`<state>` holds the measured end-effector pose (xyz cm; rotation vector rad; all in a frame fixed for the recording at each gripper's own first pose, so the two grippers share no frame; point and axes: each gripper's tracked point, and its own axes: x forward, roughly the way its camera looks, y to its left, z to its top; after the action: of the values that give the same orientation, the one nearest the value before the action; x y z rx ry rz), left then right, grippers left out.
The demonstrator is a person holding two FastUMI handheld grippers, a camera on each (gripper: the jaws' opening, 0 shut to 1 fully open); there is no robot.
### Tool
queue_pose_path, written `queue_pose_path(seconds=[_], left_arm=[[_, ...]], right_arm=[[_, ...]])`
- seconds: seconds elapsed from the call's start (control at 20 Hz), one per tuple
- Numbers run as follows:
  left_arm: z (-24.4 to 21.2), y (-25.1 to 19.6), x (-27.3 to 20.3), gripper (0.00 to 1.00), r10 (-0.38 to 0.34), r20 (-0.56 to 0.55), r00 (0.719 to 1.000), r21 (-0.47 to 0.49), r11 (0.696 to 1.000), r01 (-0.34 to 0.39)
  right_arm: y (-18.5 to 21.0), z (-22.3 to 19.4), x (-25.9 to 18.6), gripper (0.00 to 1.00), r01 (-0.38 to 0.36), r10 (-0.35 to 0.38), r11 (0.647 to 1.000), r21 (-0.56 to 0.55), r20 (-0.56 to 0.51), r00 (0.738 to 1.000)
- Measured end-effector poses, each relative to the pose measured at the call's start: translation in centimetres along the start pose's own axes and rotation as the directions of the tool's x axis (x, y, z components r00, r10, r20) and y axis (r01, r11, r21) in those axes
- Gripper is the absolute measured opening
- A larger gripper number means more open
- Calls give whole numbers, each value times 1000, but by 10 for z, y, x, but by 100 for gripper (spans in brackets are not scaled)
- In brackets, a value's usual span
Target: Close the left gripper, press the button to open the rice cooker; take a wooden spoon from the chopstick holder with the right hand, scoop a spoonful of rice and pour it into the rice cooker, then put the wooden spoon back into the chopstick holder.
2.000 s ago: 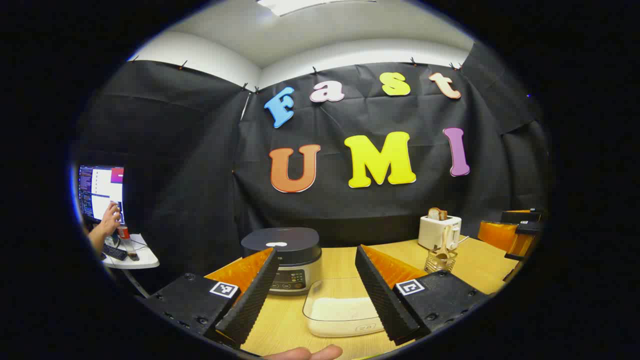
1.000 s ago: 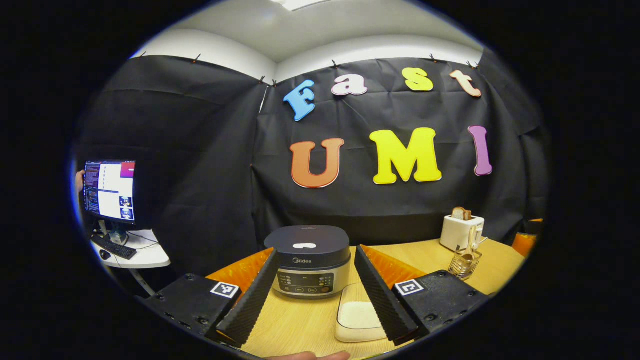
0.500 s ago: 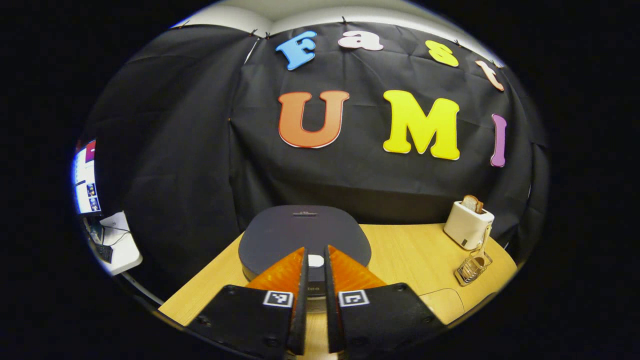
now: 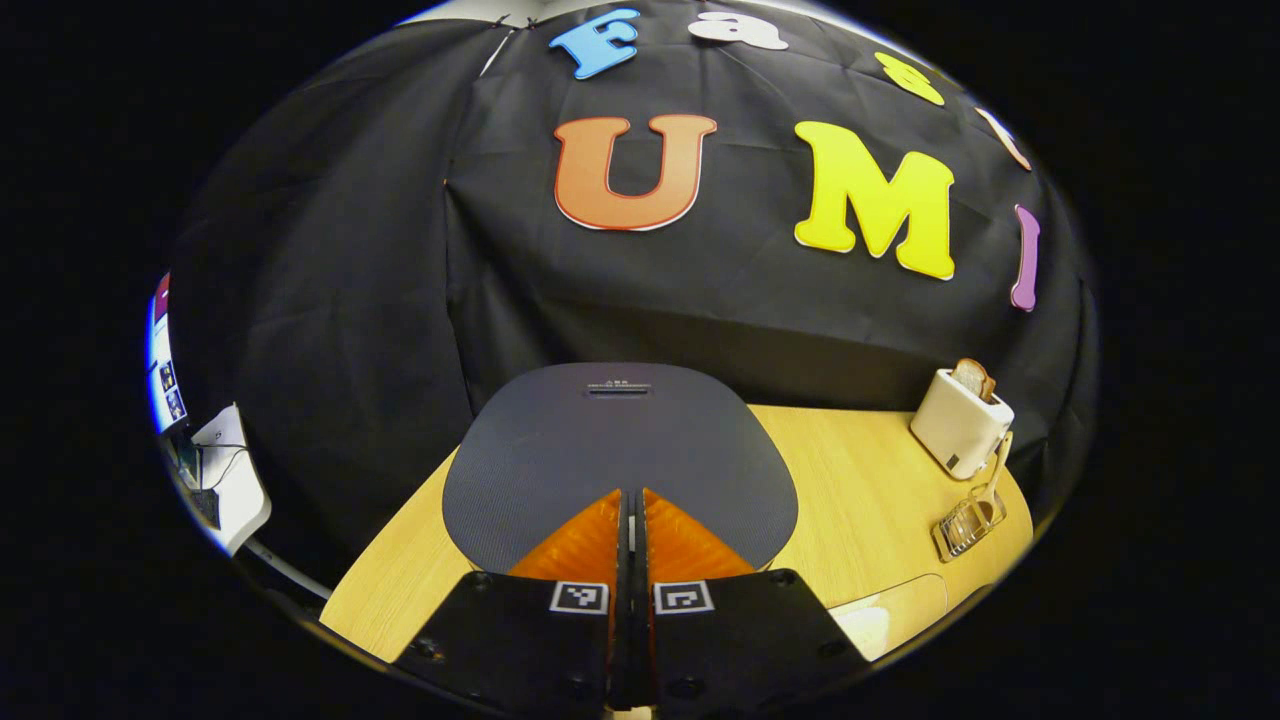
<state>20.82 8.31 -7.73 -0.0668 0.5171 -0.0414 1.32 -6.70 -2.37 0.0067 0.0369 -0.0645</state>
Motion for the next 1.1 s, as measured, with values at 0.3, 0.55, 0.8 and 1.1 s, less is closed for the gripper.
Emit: queue_pose_path(seconds=[0.3, 0.55, 0.8, 1.1], left_arm=[[-6, -3, -6, 3, -26, -39, 999, 2, 1000, 26], [-10, -2, -9, 3, -29, -56, 998, -2, 1000, 29], [2, -1, -11, 3, 13, -13, 1000, 21, 1000, -13], [74, -11, -41, 20, 49, 268, 962, 75, 995, -71]], right_arm=[[-17, -8, 14, 95, 17, -18, 1000, -7, -27, 999], [-41, -18, 56, 95, 45, -47, 999, -13, -104, 994], [-51, -24, 107, 92, 48, -48, 999, -7, -168, 985], [-51, -29, 170, 96, 36, -40, 999, -20, -230, 972]])
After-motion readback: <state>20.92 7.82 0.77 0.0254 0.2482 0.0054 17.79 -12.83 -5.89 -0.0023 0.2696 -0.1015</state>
